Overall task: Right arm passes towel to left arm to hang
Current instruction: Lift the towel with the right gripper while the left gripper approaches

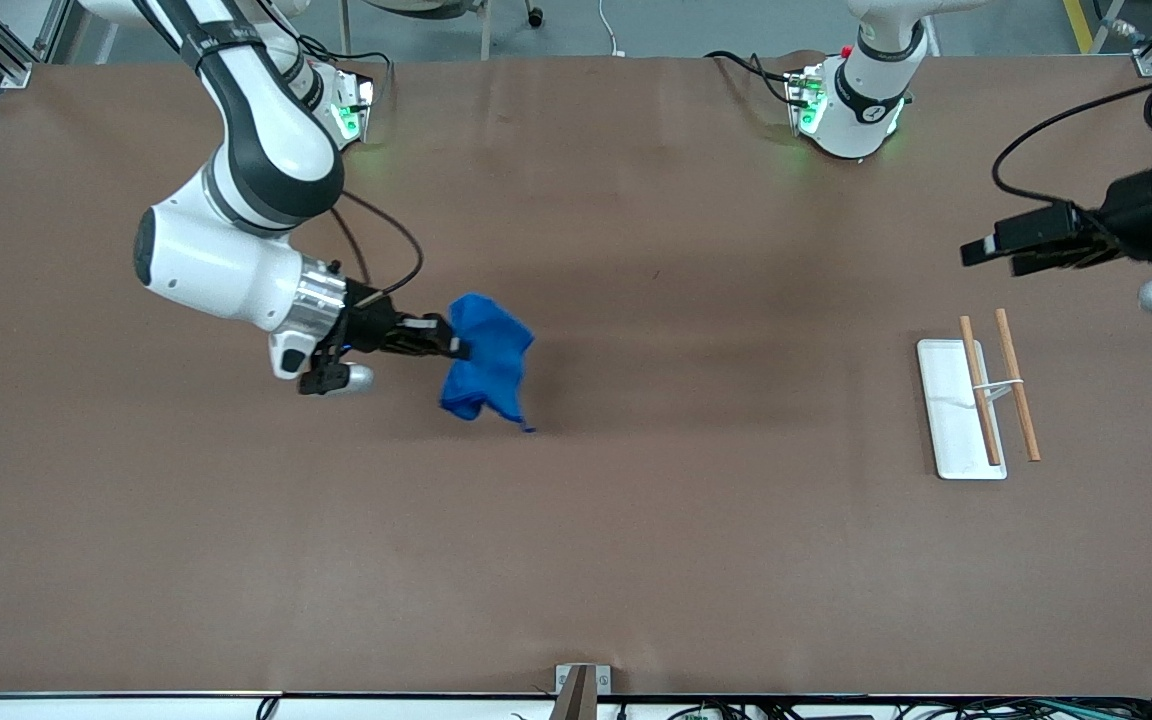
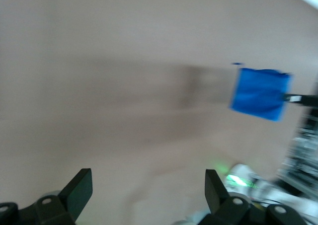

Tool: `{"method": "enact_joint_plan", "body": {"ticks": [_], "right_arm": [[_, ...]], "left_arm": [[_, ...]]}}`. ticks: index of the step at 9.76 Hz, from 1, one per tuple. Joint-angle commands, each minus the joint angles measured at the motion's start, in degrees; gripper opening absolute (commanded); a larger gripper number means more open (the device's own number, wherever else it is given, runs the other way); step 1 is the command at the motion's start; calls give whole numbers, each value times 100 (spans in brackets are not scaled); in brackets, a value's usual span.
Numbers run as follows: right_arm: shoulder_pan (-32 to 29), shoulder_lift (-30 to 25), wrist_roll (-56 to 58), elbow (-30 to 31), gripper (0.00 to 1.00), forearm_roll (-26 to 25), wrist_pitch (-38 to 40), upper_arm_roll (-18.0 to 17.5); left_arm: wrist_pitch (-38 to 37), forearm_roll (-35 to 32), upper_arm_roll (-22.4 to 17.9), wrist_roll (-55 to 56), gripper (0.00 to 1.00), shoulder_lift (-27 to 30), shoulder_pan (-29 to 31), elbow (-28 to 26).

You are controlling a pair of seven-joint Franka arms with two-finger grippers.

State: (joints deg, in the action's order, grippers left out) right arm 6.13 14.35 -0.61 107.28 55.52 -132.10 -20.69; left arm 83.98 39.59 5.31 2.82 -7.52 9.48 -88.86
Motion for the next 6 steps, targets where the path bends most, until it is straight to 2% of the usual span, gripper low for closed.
{"method": "enact_joint_plan", "body": {"ticks": [1,2,3,6], "right_arm": [[116,313,17,-461,0,1209,-200,-320],[134,314,61,-497,0,1773,-471,-574],[134,314,78,-549,0,2091,-596,-768],[151,314,296,-637,0,3216,-676,-1077]], "left_arm": [[-39,1413,14,-89,100,-722,-34,-17],[-39,2142,14,-298,100,-1064,-34,-17],[-39,2680,23,-622,100,-1311,-60,-26],[-48,3535,232,-1729,100,-1917,-140,-262]]}}
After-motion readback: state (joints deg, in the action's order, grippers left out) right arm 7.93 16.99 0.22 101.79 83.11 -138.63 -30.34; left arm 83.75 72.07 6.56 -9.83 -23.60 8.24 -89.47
